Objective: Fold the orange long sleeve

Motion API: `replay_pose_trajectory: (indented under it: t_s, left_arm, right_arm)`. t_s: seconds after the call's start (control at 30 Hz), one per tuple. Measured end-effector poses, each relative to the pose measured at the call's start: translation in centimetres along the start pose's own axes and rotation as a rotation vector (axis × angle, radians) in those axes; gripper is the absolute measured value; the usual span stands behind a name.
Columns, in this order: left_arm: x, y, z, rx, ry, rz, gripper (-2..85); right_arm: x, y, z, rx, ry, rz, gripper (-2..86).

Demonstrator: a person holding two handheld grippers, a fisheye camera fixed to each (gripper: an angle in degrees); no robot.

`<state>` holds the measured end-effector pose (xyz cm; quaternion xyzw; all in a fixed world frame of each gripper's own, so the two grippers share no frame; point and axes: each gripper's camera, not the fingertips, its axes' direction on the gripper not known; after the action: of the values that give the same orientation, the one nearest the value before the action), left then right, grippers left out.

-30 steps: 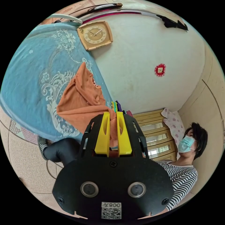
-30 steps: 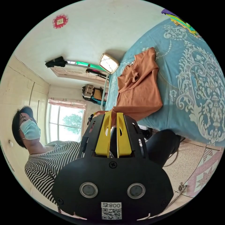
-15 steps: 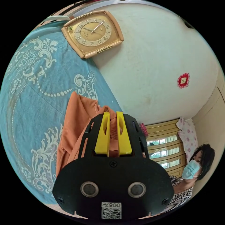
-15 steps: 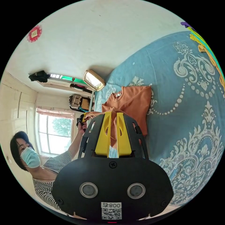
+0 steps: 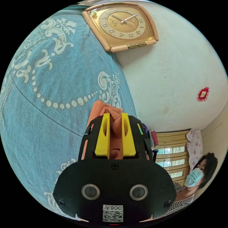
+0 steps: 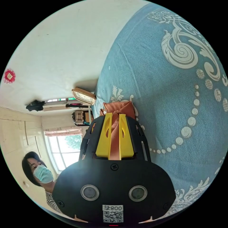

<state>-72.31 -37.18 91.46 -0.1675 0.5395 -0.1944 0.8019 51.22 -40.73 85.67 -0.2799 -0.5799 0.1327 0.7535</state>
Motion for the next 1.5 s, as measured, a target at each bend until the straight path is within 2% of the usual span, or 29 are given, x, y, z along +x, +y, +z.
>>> replay_pose_trajectory:
  t_s: [0.2,0.23,0.3,0.33,0.47,0.6,0.67,0.77,0.9,1.07,1.17,1.3,1.43,1.5]
  left_arm:
    - [1.2,-1.1,1.2,0.071,0.146,-0.029,8.0]
    - [1.9,-0.8,1.0,0.125,0.169,0.012,7.6]
    - [3.7,0.0,1.7,0.123,0.130,0.071,7.3]
    - [5.5,0.6,3.1,0.074,0.054,0.126,7.2]
    - [13.1,3.2,11.9,-0.175,-0.287,0.399,10.0]
    - [17.9,4.9,19.5,-0.248,-0.645,0.638,11.0]
    - [18.1,5.3,24.5,-0.354,-0.834,0.652,10.6]
    - [19.3,6.6,26.9,-0.313,-0.915,0.723,7.9]
    - [20.6,7.6,27.4,-0.269,-0.852,0.718,3.2]
    - [24.1,8.7,25.5,-0.109,-0.736,0.742,1.2]
    - [25.7,8.7,24.7,-0.027,-0.710,0.755,1.0]
    - [24.8,8.1,25.9,-0.021,-0.739,0.716,0.9]
    - [20.6,7.4,29.2,-0.139,-0.808,0.612,1.3]
    - [20.0,7.6,29.4,-0.125,-0.807,0.603,1.4]
  right_arm:
    - [-2.4,0.4,-0.9,0.152,-0.168,-0.066,3.9]
    - [-3.2,0.5,-0.5,0.146,-0.157,-0.086,3.8]
    - [-7.1,1.4,2.3,0.078,-0.037,-0.195,3.9]
    - [-8.3,1.7,3.3,0.056,0.008,-0.229,4.0]
    - [-15.6,4.0,12.3,-0.081,0.437,-0.464,5.7]
    - [-18.6,5.1,21.7,-0.199,0.856,-0.612,7.2]
    - [-18.7,5.4,24.9,-0.256,0.960,-0.639,7.4]
    - [-19.3,6.5,27.5,-0.221,1.044,-0.688,7.3]
    - [-20.5,6.8,28.3,-0.190,1.012,-0.682,4.5]
    - [-22.8,7.1,26.9,-0.114,0.911,-0.674,1.2]
    - [-25.2,7.6,25.8,-0.020,0.877,-0.721,0.7]
    - [-27.9,7.5,25.4,0.089,0.872,-0.754,0.4]
    - [-25.8,5.5,28.5,0.003,0.963,-0.696,0.3]
    - [-23.7,4.7,30.7,-0.091,1.015,-0.661,0.3]
